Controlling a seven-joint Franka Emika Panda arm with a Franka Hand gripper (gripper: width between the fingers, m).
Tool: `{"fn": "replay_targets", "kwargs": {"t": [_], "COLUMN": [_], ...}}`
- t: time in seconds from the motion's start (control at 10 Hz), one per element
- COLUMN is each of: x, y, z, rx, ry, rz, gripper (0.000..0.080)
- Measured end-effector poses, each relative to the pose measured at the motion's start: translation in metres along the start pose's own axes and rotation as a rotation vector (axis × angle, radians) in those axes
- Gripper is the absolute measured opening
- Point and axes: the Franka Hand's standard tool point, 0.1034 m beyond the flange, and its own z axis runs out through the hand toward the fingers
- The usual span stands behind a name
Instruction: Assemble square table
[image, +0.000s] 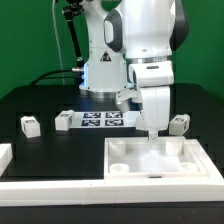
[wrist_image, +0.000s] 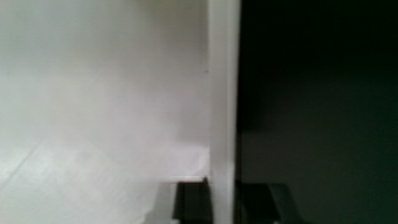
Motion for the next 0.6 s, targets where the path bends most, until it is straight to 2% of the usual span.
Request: {"fn": "replay_targets", "kwargs": {"t": [0.2,0.4,0.6], "x": [-0.0018,0.0002,-0.0004], "y": [0.0009,0.0012,0.0006], "z": [0.0001,0.0001,0.0008], "rx": [-0.008,0.011,0.012], "ry": [0.006,0.000,0.000], "rz": [-0.019,0.007,0.008], "gripper": [0.0062,0.0062,0.0062]}}
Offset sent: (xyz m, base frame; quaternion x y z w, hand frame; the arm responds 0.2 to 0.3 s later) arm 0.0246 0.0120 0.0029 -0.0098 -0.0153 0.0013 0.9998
